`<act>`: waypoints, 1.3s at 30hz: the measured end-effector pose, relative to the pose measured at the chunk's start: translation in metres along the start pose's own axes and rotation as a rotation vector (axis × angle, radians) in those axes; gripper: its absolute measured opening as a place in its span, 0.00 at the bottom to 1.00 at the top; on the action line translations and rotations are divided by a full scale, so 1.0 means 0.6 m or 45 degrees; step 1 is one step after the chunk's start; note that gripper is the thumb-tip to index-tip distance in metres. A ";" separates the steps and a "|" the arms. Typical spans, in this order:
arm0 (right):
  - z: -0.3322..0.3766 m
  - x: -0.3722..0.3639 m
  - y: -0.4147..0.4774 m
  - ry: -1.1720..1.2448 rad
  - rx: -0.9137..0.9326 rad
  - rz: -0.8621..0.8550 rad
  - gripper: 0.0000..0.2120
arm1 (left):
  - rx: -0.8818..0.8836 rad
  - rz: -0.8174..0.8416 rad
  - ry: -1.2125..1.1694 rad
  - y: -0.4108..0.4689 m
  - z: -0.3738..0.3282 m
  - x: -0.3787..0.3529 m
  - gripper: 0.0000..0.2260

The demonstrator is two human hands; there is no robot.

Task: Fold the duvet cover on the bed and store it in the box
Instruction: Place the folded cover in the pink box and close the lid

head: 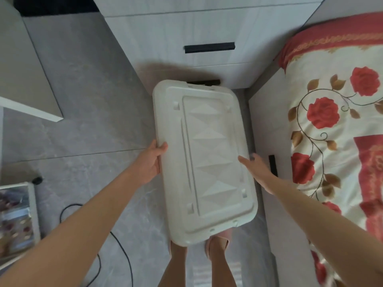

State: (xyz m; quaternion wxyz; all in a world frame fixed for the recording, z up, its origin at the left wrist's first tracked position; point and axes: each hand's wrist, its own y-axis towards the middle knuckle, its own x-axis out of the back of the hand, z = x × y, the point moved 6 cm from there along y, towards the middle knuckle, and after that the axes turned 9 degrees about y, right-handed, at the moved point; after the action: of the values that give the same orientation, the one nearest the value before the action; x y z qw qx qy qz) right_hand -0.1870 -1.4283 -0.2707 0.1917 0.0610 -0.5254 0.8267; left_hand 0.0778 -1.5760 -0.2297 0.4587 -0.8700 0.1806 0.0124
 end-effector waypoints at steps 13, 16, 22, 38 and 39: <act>-0.036 -0.035 0.061 0.106 -0.009 -0.212 0.41 | -0.081 -0.808 0.643 0.075 0.097 0.040 0.19; -0.023 -0.029 0.085 0.017 0.034 -0.186 0.39 | -0.020 -0.761 0.691 0.098 0.098 0.039 0.23; -0.010 -0.026 0.095 -0.173 0.093 -0.177 0.35 | -0.032 -0.561 0.654 0.132 0.092 0.037 0.25; -0.039 0.008 0.098 -0.062 -0.037 -0.213 0.51 | 0.109 -0.805 0.380 0.121 0.120 0.046 0.26; -0.046 0.013 0.084 -0.067 -0.015 -0.294 0.52 | 0.171 -0.831 0.380 0.110 0.133 0.041 0.29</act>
State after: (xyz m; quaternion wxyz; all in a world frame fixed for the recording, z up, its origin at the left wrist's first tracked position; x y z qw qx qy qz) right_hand -0.2104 -1.4205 -0.3235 0.2723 0.1416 -0.5245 0.7941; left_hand 0.0910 -1.5532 -0.3328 0.4631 -0.8420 -0.0411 -0.2735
